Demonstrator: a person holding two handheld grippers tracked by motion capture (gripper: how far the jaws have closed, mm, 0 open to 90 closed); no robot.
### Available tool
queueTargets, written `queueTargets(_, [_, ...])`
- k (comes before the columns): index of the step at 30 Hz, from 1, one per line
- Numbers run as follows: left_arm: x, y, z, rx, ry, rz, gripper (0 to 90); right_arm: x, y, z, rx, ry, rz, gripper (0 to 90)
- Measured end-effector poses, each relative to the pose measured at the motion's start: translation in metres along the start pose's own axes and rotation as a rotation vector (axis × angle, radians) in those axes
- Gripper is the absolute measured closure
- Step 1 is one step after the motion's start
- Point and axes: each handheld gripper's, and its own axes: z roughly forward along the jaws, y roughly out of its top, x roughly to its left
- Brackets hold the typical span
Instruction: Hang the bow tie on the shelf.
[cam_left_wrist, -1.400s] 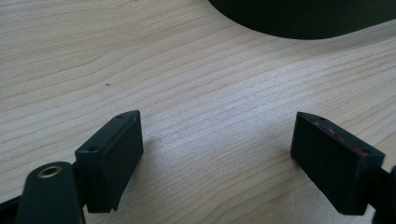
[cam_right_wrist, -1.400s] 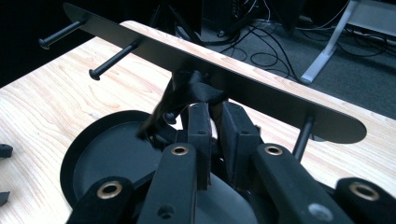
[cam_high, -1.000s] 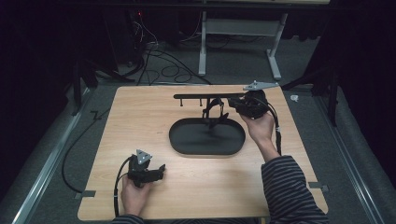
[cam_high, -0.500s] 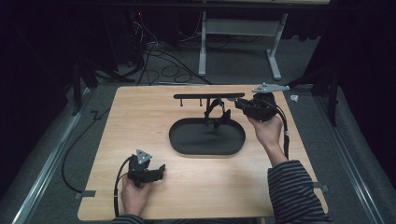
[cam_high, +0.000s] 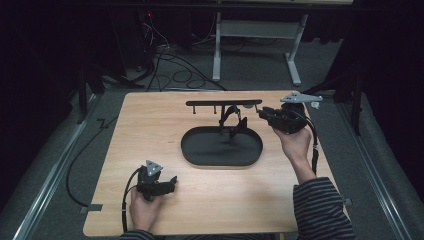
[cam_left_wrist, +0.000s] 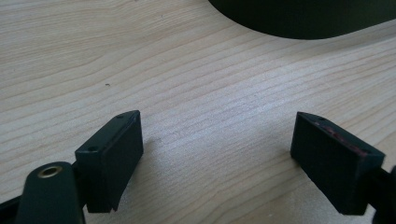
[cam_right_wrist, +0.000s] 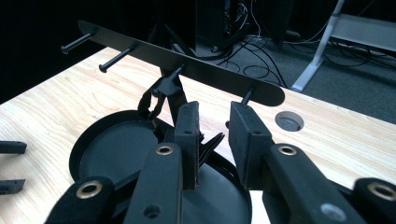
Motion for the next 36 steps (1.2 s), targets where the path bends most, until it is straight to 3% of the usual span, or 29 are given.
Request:
queueTargets(14, [0.000,0.000,0.000,0.000,0.000,0.000,17.4,-0.007,-0.011,-0.020,-0.027,0.007,0.012,69.1])
queueTargets(36, [0.000,0.000,0.000,0.001,0.001,0.000,17.4,-0.011,-0.028,-0.043,-0.051,-0.004,0.033,67.4])
